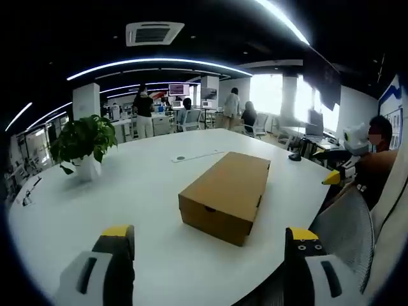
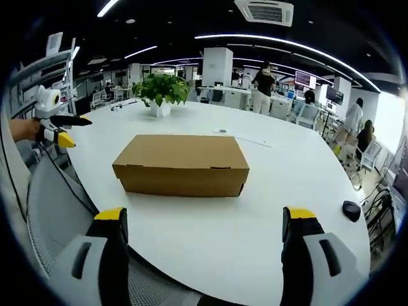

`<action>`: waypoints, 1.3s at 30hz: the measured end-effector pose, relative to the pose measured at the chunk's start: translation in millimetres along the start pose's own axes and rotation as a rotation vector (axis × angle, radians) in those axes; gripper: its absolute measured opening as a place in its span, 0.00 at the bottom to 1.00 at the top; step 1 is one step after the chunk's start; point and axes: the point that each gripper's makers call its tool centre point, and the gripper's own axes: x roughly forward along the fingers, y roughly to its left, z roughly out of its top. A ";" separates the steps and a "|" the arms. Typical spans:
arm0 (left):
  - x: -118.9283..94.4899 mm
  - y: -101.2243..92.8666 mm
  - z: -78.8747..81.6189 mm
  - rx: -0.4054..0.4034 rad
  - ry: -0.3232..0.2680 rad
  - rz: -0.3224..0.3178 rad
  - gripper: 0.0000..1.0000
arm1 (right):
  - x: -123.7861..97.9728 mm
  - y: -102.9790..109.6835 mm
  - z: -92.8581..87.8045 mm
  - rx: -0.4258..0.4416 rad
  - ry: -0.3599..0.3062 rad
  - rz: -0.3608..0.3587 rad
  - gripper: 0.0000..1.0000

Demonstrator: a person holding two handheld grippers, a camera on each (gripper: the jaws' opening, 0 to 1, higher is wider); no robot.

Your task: Operate the shoe box by opening the lid, removing the specified soft item, and placing it in the target area until the item is outside and the box remains undamaged.

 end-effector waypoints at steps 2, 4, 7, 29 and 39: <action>-0.2 0.3 -0.4 0.000 0.001 0.001 1.00 | -0.4 0.5 0.8 -0.003 0.000 0.001 0.96; -0.5 0.8 -0.2 -0.001 -0.001 0.002 1.00 | -0.7 1.0 0.9 -0.005 0.001 0.003 0.96; -1.2 1.0 0.1 -0.001 -0.004 0.002 1.00 | -1.0 0.3 0.8 -0.004 0.000 0.001 0.96; -4.8 -0.9 -1.5 0.002 0.002 0.005 1.00 | -3.3 -4.1 2.3 -0.008 -0.002 -0.001 0.96; -5.9 -2.3 -1.5 0.000 0.000 0.008 1.00 | -2.6 0.2 1.6 -0.017 0.009 0.018 0.96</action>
